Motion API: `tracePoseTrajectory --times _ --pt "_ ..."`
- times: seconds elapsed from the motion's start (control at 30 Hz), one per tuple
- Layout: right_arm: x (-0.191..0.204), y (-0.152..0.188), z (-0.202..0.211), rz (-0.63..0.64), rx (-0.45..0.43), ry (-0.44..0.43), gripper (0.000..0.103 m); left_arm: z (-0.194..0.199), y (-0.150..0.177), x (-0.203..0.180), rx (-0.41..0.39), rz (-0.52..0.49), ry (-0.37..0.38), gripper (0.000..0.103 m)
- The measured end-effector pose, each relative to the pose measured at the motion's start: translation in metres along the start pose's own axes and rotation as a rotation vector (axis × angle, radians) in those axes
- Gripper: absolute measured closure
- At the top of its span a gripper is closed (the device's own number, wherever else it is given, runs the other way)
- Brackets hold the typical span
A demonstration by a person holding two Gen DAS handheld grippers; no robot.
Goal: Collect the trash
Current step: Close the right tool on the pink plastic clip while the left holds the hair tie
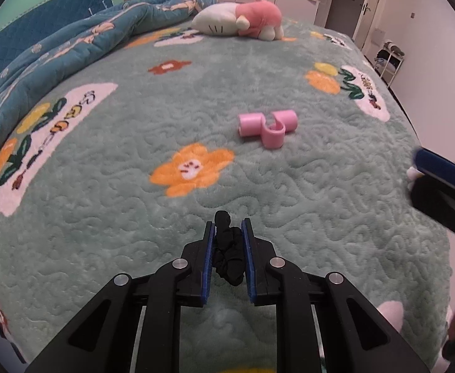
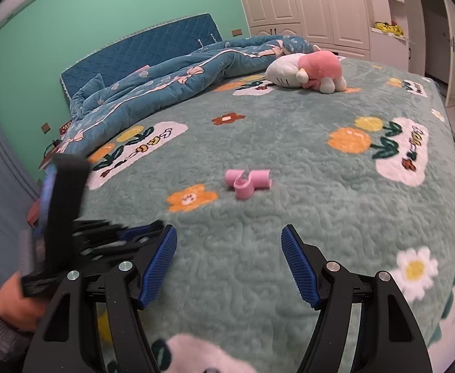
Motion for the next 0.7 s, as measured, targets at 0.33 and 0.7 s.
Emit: tracePoseTrajectory --times 0.33,0.7 --pt "0.007 -0.039 -0.056 0.021 0.012 -0.001 0.036 -0.009 -0.02 0.018 -0.008 -0.006 -0.004 0.084" --pt "-0.013 -0.038 -0.124 -0.007 0.117 0.053 0.056 -0.032 -0.038 0.03 0.002 -0.021 0.014 0.084"
Point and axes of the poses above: each gripper's, at about its wrist camera, not at the fingertips, and z roughly against the way its jaws point, x to its left, y to its underside, the point moved 10 cm from there along -z, roughly the way its jaws point, and after that the axes turned 10 degrees about x, right-handed, at the moved point
